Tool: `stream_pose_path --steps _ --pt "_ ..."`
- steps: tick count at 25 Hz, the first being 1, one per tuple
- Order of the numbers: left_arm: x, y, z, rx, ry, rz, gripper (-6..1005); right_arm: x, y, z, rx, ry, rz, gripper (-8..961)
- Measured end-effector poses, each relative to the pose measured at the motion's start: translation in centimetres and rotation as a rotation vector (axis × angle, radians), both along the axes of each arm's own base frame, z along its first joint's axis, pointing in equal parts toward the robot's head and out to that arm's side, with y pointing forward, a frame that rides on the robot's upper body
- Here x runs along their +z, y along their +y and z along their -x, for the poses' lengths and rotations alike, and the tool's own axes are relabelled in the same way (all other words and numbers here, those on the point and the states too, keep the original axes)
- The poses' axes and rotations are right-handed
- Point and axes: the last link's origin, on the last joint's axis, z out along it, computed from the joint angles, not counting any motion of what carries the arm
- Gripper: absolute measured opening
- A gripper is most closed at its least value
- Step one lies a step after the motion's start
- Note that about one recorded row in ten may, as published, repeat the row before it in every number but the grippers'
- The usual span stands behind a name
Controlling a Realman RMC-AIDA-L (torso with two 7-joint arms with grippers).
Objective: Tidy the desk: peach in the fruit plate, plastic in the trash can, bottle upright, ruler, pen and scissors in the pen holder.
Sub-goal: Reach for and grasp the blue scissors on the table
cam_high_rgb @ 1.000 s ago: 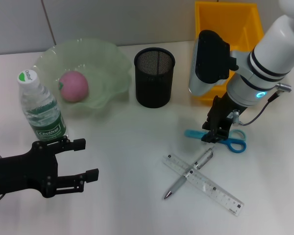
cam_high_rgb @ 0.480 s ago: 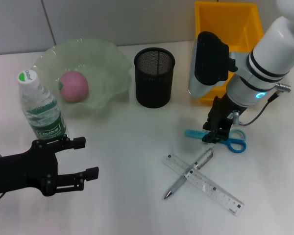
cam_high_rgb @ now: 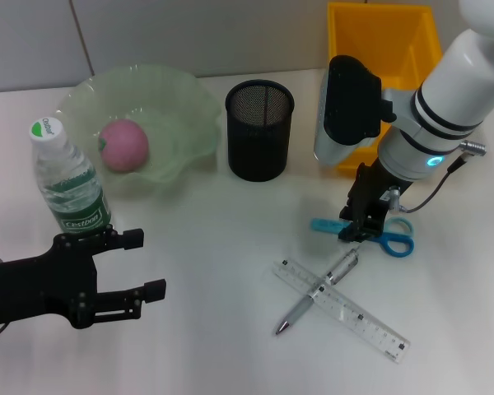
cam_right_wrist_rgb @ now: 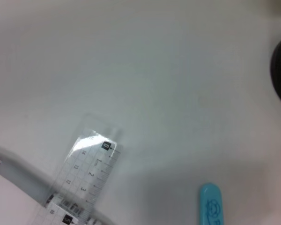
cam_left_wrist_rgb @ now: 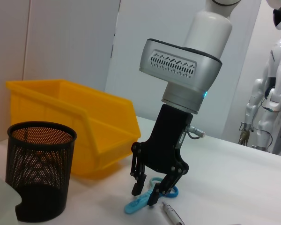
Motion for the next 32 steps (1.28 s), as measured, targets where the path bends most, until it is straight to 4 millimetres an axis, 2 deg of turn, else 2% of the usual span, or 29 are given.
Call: stream_pose_path --steps 32 --pt "0.02 0.09 -0.08 -0.002 -0.002 -0.002 845 -0.11 0.04 0.01 0.001 -0.029 0.013 291"
